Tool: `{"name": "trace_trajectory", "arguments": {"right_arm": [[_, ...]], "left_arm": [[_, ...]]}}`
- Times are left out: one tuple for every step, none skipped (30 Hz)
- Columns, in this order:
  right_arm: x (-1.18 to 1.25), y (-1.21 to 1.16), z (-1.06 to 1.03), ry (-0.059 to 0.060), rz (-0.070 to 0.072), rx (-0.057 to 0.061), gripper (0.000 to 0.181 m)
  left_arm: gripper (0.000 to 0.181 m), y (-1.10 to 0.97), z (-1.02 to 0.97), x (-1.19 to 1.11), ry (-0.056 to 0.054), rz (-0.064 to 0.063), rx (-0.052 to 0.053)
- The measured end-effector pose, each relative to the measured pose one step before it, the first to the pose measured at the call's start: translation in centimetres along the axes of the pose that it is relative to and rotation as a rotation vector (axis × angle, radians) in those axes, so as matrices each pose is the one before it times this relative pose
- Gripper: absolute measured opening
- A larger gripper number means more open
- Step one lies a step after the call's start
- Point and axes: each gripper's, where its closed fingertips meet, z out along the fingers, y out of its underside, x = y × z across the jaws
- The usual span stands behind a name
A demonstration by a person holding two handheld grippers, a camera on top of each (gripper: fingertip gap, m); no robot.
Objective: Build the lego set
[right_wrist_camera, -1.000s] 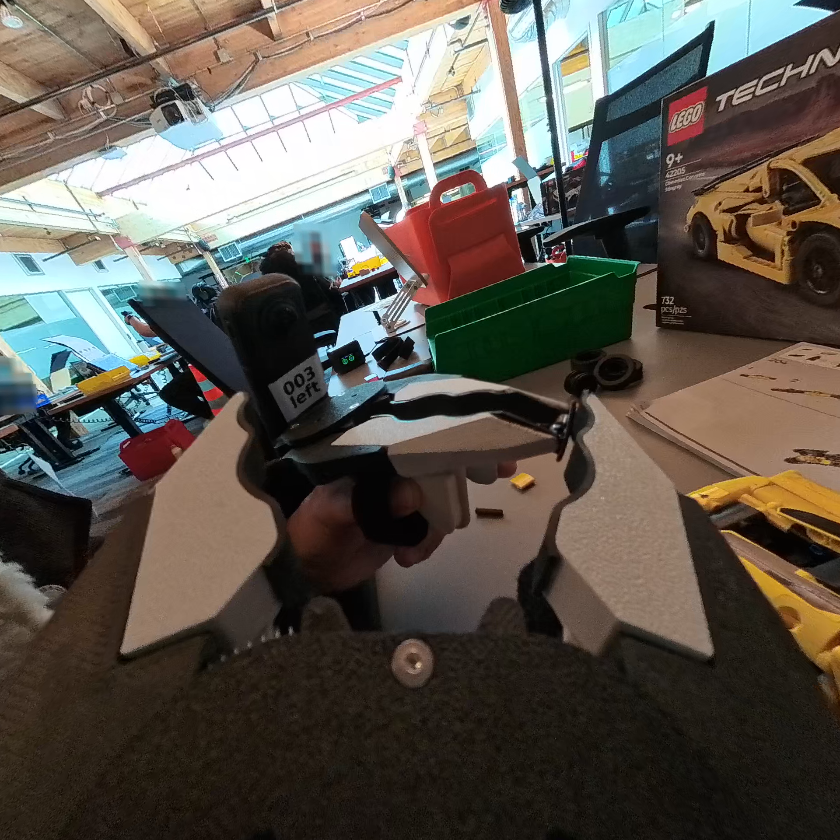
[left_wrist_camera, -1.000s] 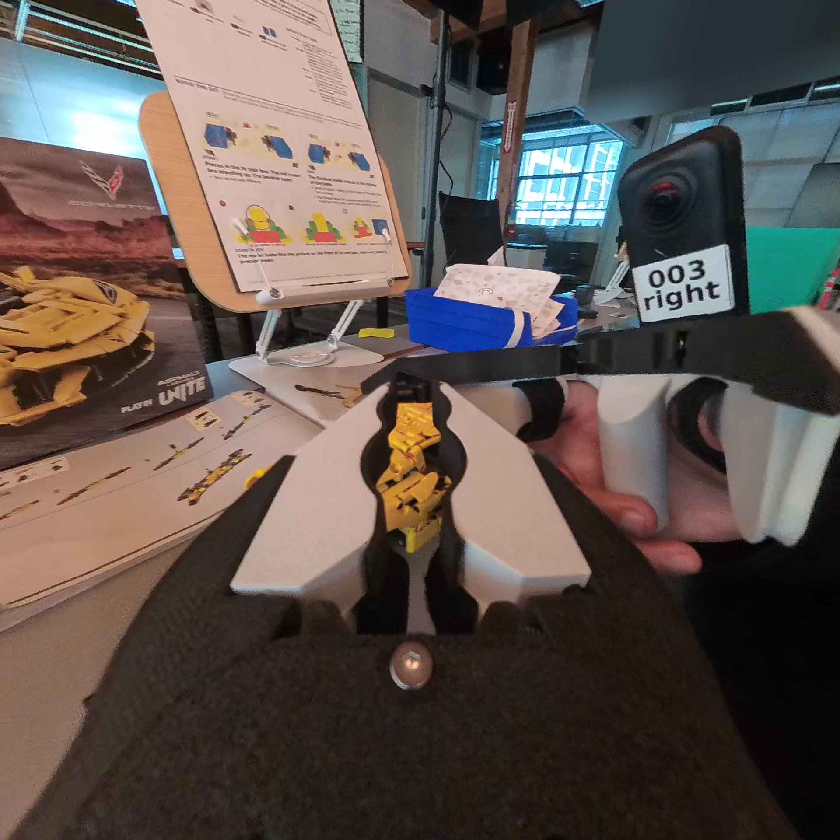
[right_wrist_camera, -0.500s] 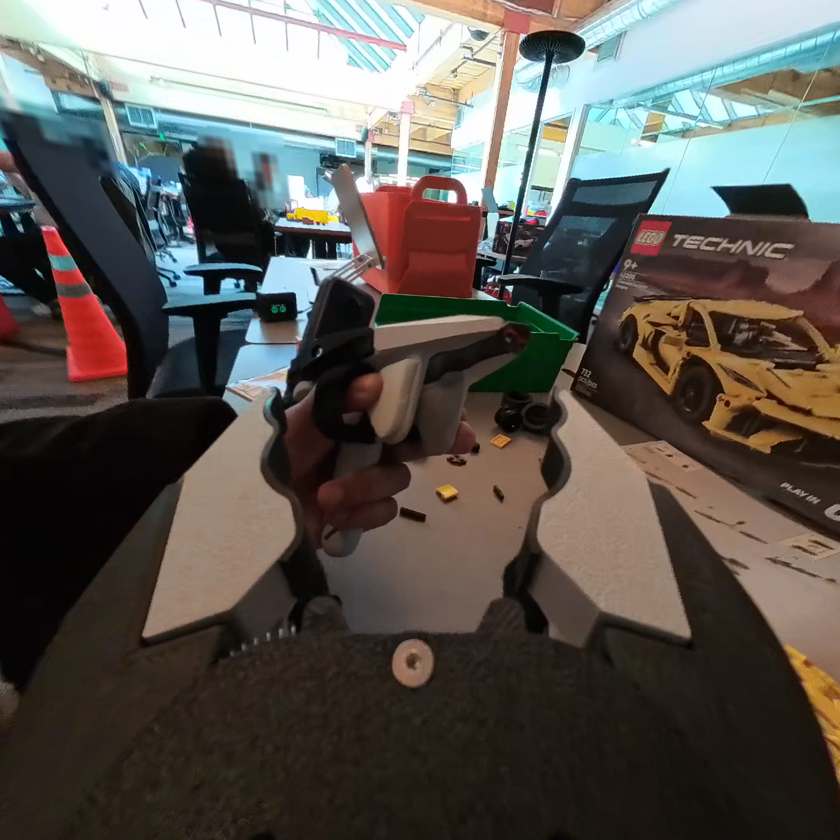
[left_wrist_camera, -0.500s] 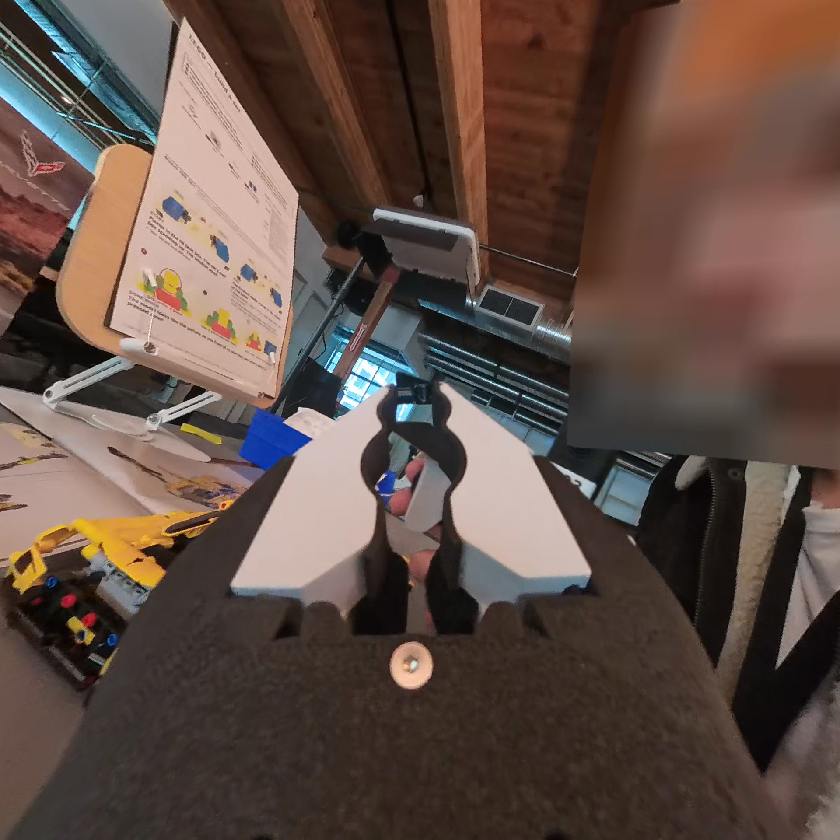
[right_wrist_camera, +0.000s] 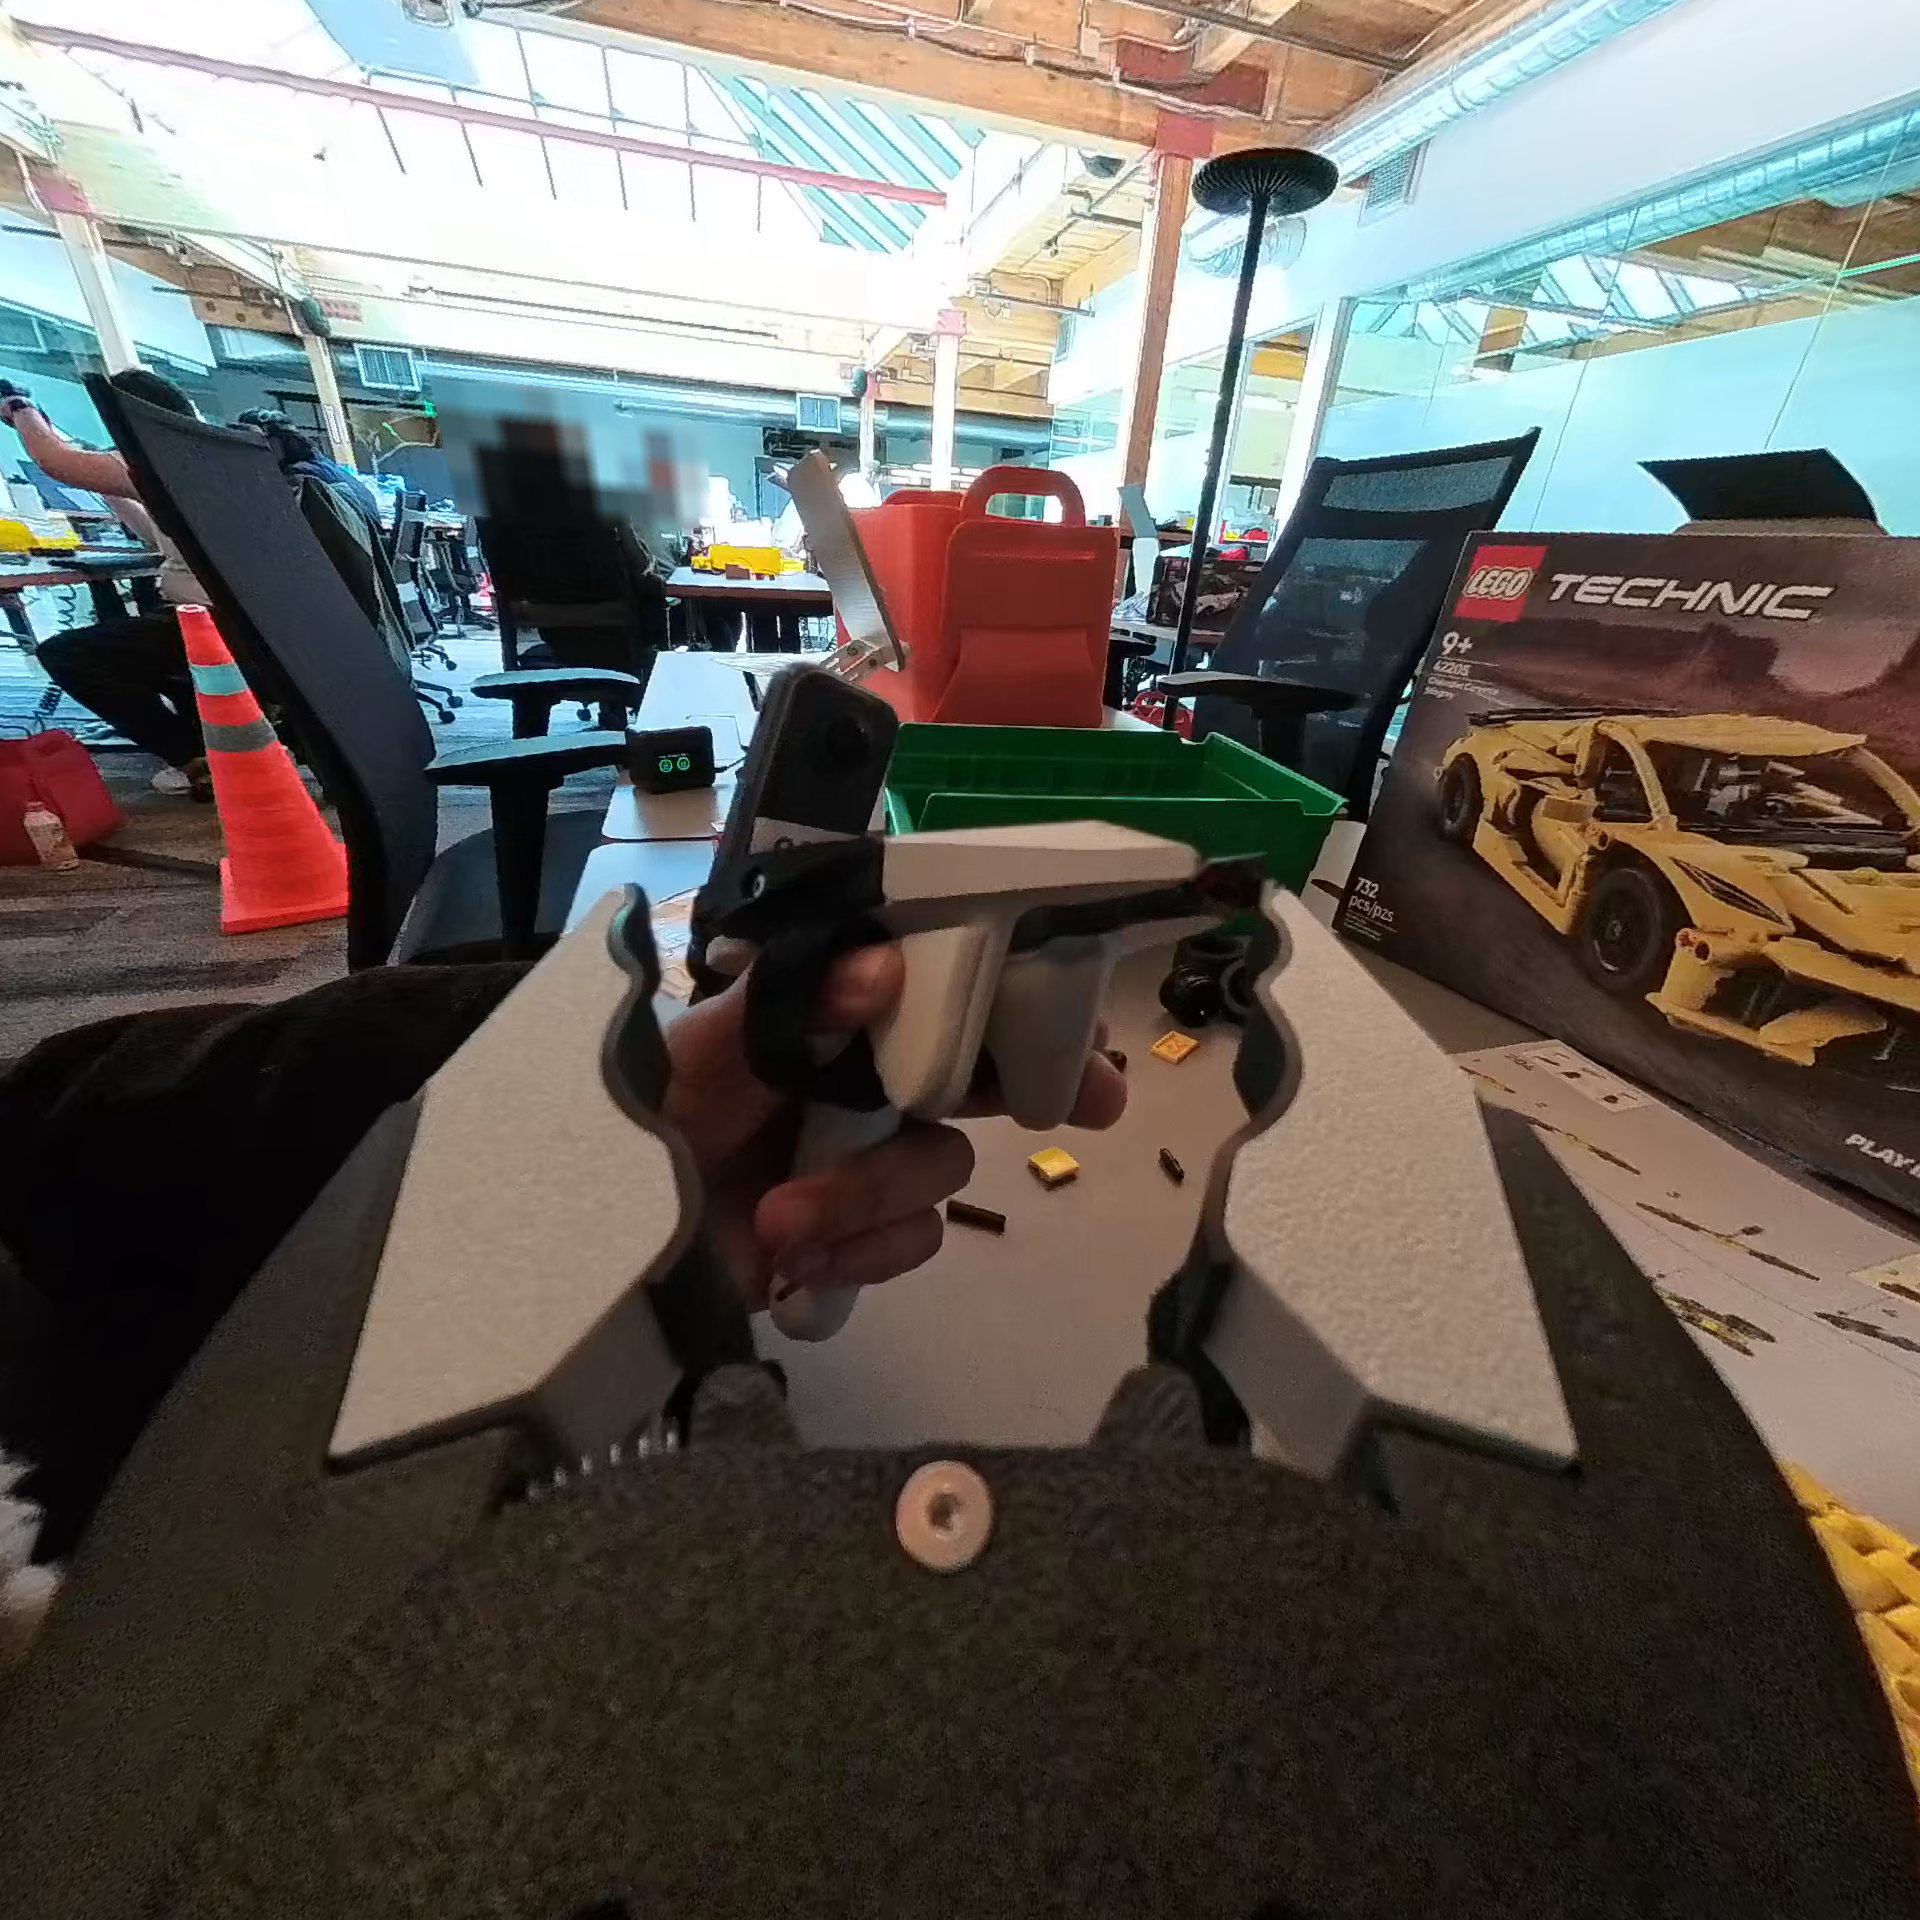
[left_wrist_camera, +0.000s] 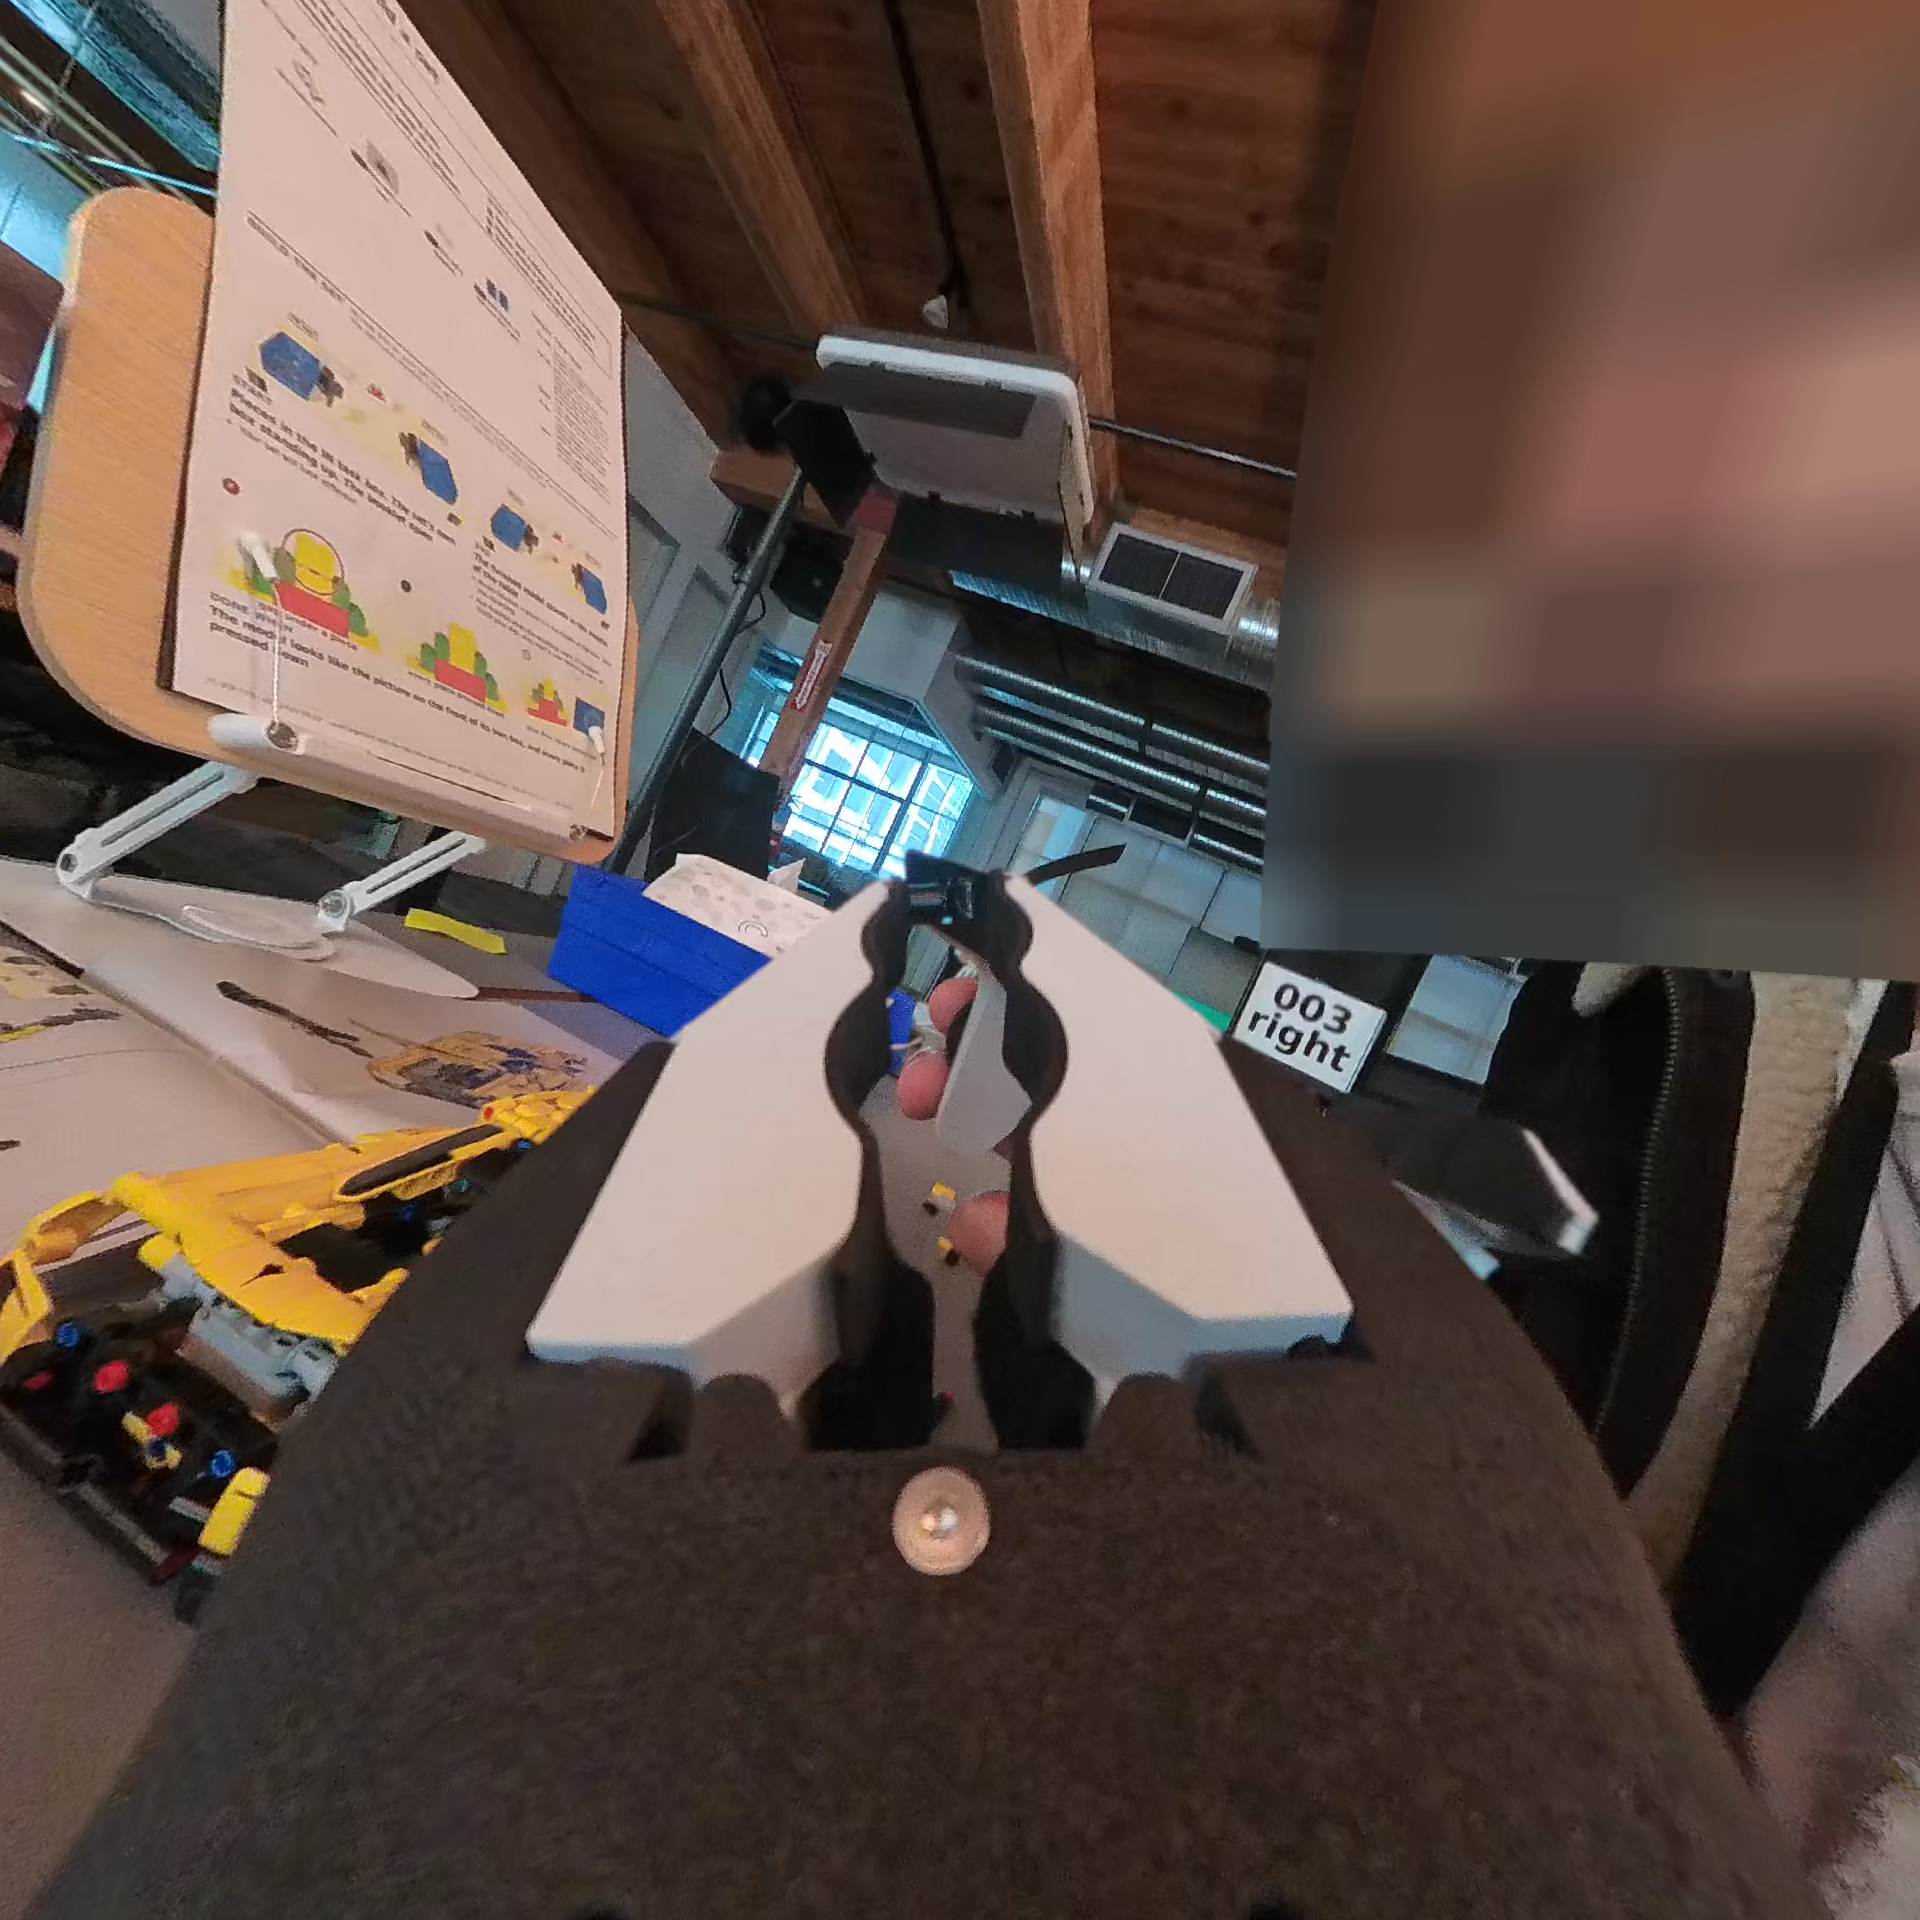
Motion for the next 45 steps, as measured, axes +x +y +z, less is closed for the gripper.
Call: {"name": "trace_trajectory", "arguments": {"right_arm": [[-0.106, 0.007, 0.034, -0.0035, 0.0015, -0.0004, 0.114], [-0.052, 0.033, 0.029, -0.0027, 0.0022, -0.0006, 0.114], [0.024, 0.044, 0.009, 0.0002, 0.0015, -0.0021, 0.113], [-0.037, 0.026, 0.001, -0.0039, 0.0044, -0.0016, 0.114], [-0.062, 0.003, 0.01, -0.0045, 0.0048, 0.0, 0.114], [-0.032, 0.014, 0.019, -0.0017, 0.001, -0.0015, 0.114], [-0.046, 0.143, 0.045, -0.0017, -0.0024, -0.0089, 0.115], [-0.096, 0.198, 0.052, -0.003, -0.0074, -0.0094, 0.115], [-0.17, 0.095, 0.044, -0.0044, -0.009, -0.0041, 0.115], [-0.177, 0.023, 0.055, -0.0019, -0.0078, -0.0015, 0.115], [-0.052, -0.003, 0.035, 0.0025, -0.0071, -0.0003, 0.115], [-0.045, 0.028, 0.002, -0.0035, 0.0013, -0.0018, 0.116], [0.059, 0.057, -0.005, -0.0027, 0.008, -0.0024, 0.116], [0.064, -0.011, -0.033, -0.0002, 0.0061, 0.0011, 0.115], [0.018, -0.012, -0.018, 0.0001, 0.0021, -0.0012, 0.115], [-0.006, 0.036, 0.003, -0.0001, -0.0007, -0.0025, 0.115], [0.005, 0.048, 0.032, 0.0003, 0.0001, -0.0025, 0.116], [-0.007, 0.047, 0.011, -0.0004, 0.0018, -0.0025, 0.116], [0.012, 0.007, -0.008, -0.0001, 0.0012, -0.0004, 0.116], [-0.048, -0.026, -0.023, -0.0038, 0.0017, 0.0004, 0.114], [-0.321, -0.153, -0.074, -0.0196, -0.0038, 0.0086, 0.103], [-0.288, -0.362, -0.042, -0.0085, -0.004, 0.0197, 0.101], [0.058, 0.007, 0.015, 0.0084, -0.0127, -0.0019, 0.101], [0.358, 0.37, 0.019, 0.0178, -0.0151, -0.0185, 0.101], [0.375, 0.256, -0.024, 0.0099, 0.0026, -0.0092, 0.101], [0.377, -0.074, -0.087, 0.0093, 0.0203, 0.0057, 0.102], [0.238, -0.296, -0.096, 0.0047, 0.0212, 0.0144, 0.103], [0.042, -0.324, -0.078, -0.002, 0.014, 0.016, 0.104], [0.031, -0.204, -0.023, 0.0016, 0.0066, 0.0117, 0.106], [-0.048, -0.053, 0.007, -0.0017, 0.0027, 0.0043, 0.107], [-0.087, 0.03, 0.034, -0.0034, 0.0019, -0.0018, 0.108], [0.013, 0.066, 0.043, 0.0025, 0.0001, -0.0035, 0.109], [-0.052, 0.055, 0.004, -0.0017, 0.0026, -0.0044, 0.109], [-0.052, 0.044, -0.031, -0.0037, 0.0042, -0.0052, 0.108], [-0.071, 0.045, 0.004, -0.0061, 0.0067, -0.0057, 0.108], [-0.051, 0.047, 0.003, -0.0021, 0.0039, -0.0025, 0.108], [-0.041, 0.066, 0.008, 0.0006, -0.0035, -0.0038, 0.109], [-0.055, 0.087, -0.004, -0.0012, -0.006, -0.0067, 0.109], [-0.099, 0.107, 0.0, -0.0071, -0.0007, -0.0081, 0.108], [-0.477, 0.062, -0.034, -0.0313, 0.0007, -0.0044, 0.092], [-0.888, -0.171, 0.055, -0.0451, 0.0013, 0.0104, 0.086], [-0.266, 0.029, 0.125, -0.0019, -0.0101, -0.0025, 0.087], [0.408, 0.413, 0.029, 0.028, -0.0296, -0.0246, 0.088], [0.657, 0.297, -0.119, 0.0254, -0.0098, -0.012, 0.087], [0.521, -0.091, -0.188, 0.0078, 0.029, 0.0079, 0.087]], "left_arm": [[0.015, -0.012, -0.017, -0.012, -0.0001, 0.0013, 0.0014], [0.015, -0.027, -0.042, -0.004, 0.0034, -0.0089, 0.0023], [0.015, 0.002, -0.036, -0.015, 0.0035, -0.0129, 0.0018], [0.015, -0.019, -0.032, -0.01, 0.0004, -0.0045, 0.002], [0.015, -0.014, -0.024, -0.015, -0.002, 0.0037, 0.0011], [0.015, -0.02, -0.025, -0.065, -0.006, 0.0064, 0.0], [0.015, -0.046, -0.031, -0.168, -0.0155, 0.0137, 0.0008], [0.015, -0.113, -0.076, -0.233, -0.0203, 0.0211, 0.0051], [0.015, -0.134, -0.085, -0.189, -0.0139, 0.0144, 0.0075], [0.015, -0.087, -0.043, -0.057, -0.0026, 0.0009, 0.0043], [0.015, -0.031, -0.011, 0.01, 0.0009, -0.0008, 0.0004], [0.015, 0.023, -0.002, -0.044, -0.0078, 0.012, -0.0033], [0.015, 0.063, 0.004, -0.062, -0.0119, 0.0205, -0.0062], [0.015, 0.037, 0.02, -0.026, -0.0077, 0.0156, -0.0045], [0.015, 0.021, 0.024, 0.002, -0.0046, 0.0103, -0.0023], [0.015, 0.003, -0.004, -0.031, -0.0047, 0.008, -0.0021], [0.015, 0.012, -0.023, -0.066, -0.0066, 0.0076, -0.0028], [0.015, 0.009, -0.012, -0.069, -0.0065, 0.0074, -0.0018], [0.015, -0.034, -0.038, -0.123, -0.0081, 0.0028, 0.001], [0.015, -0.081, -0.106, -0.314, -0.0189, 0.0017, 0.0032], [0.015, -0.089, -0.151, -0.423, -0.0211, 0.0012, 0.0022], [0.015, -0.161, -0.14, -0.257, -0.0064, -0.0095, 0.0056], [0.015, -0.257, -0.126, -0.119, 0.0004, -0.0155, 0.0132], [0.014, -0.15, -0.11, -0.131, -0.0026, -0.0084, 0.0089], [0.015, -0.055, -0.056, -0.026, 0.0014, -0.0067, 0.0035], [0.015, -0.014, -0.015, 0.042, 0.0042, -0.0057, 0.0007], [0.015, 0.052, 0.043, 0.081, 0.0023, 0.0024, -0.0031], [0.015, 0.125, 0.102, 0.176, 0.0077, 0.004, -0.0071], [0.015, 0.207, 0.149, 0.211, 0.0096, 0.0011, -0.0112], [0.015, 0.254, 0.16, 0.166, 0.005, 0.0063, -0.0134], [0.015, 0.235, 0.156, 0.197, 0.0057, 0.0104, -0.0134], [0.015, 0.203, 0.134, 0.186, 0.0056, 0.0083, -0.0112], [0.015, 0.086, 0.065, 0.064, -0.001, 0.0089, -0.0041], [0.015, -0.028, -0.044, -0.052, -0.0039, 0.0058, 0.0021], [0.015, -0.021, -0.06, -0.055, -0.005, 0.004, -0.0001], [0.015, 0.004, -0.029, -0.062, -0.0069, 0.0093, -0.0006], [0.015, 0.01, -0.022, -0.052, -0.007, 0.0081, -0.0014], [0.015, -0.036, -0.046, -0.116, -0.0086, 0.0043, 0.0002], [0.015, -0.093, -0.077, -0.266, -0.0149, -0.0012, 0.0044], [0.014, -0.029, -0.117, -0.476, -0.0225, -0.0057, 0.0003], [0.015, -0.042, -0.101, -0.377, -0.0129, -0.0106, 0.0015], [0.015, -0.281, -0.111, -0.057, 0.0086, -0.0227, 0.0176], [0.015, -0.321, -0.152, -0.034, 0.0137, -0.0345, 0.0233], [0.015, -0.416, -0.246, -0.08, 0.0212, -0.0532, 0.0311], [0.015, -0.674, -0.323, 0.182, 0.0517, -0.08, 0.0492]]}}
